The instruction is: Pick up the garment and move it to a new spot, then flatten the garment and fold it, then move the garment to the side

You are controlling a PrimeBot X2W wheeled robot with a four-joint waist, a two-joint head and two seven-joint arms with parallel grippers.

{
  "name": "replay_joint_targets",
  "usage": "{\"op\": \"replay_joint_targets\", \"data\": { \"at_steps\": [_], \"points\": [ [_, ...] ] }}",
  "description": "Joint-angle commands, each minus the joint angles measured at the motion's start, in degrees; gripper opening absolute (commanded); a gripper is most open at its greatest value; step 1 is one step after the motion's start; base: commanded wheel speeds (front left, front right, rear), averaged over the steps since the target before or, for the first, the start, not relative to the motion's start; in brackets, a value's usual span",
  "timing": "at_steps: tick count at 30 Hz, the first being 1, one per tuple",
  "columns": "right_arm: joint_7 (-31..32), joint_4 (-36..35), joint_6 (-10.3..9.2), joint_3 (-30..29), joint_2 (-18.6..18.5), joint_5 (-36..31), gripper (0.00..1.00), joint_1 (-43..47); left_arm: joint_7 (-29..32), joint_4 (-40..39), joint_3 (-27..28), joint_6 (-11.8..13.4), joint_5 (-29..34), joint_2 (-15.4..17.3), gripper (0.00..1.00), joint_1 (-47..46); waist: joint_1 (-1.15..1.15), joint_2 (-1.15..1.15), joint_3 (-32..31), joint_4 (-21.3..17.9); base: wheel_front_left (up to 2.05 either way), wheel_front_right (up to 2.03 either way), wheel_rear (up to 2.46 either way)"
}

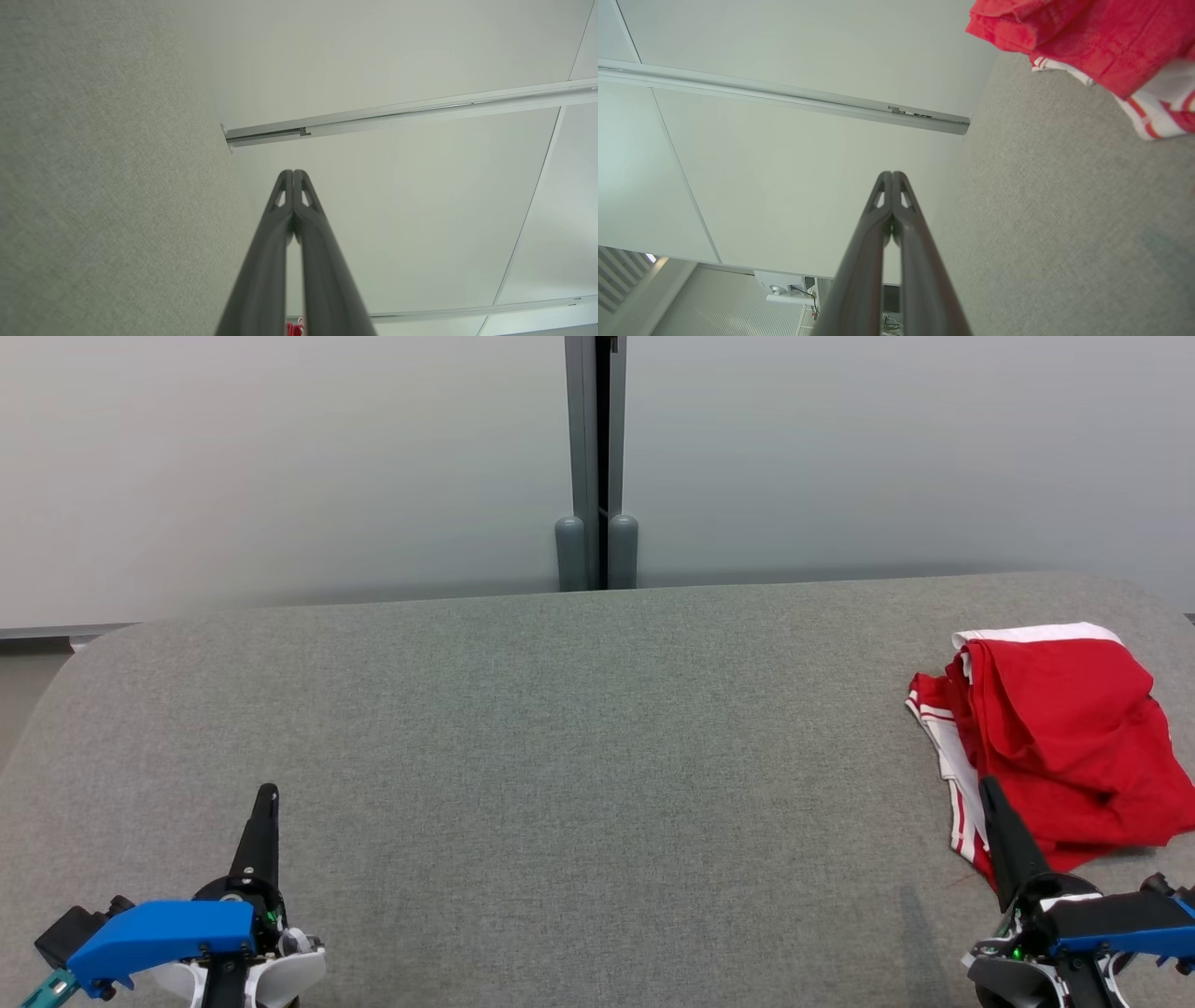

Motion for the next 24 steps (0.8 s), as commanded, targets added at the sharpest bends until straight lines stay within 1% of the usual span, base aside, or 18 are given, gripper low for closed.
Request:
{"op": "replay_joint_targets", "data": {
  "at_steps": [1,21,24],
  "points": [
    [0.2,0.2,0.02,-0.2,-0.3,1.5,0.00,-1.1,0.3,0.0,0.6,-0.6,-1.2,-0.2,0.00,-1.0,0.00,0.00,0.0,0.0,0.00,0.00,0.00],
    [0.9,1.9,0.02,-0.6,-0.2,9.5,0.00,-2.3,2.0,0.5,2.9,-2.2,-7.9,-1.6,0.00,-1.9,0.00,0.00,0.2,0.2,0.00,0.00,0.00],
    [0.9,1.9,0.02,-0.6,-0.2,9.4,0.00,-2.3,2.0,0.5,2.8,-2.0,-7.7,-1.6,0.00,-1.9,0.00,0.00,0.2,0.2,0.00,0.00,0.00]
  ]
}}
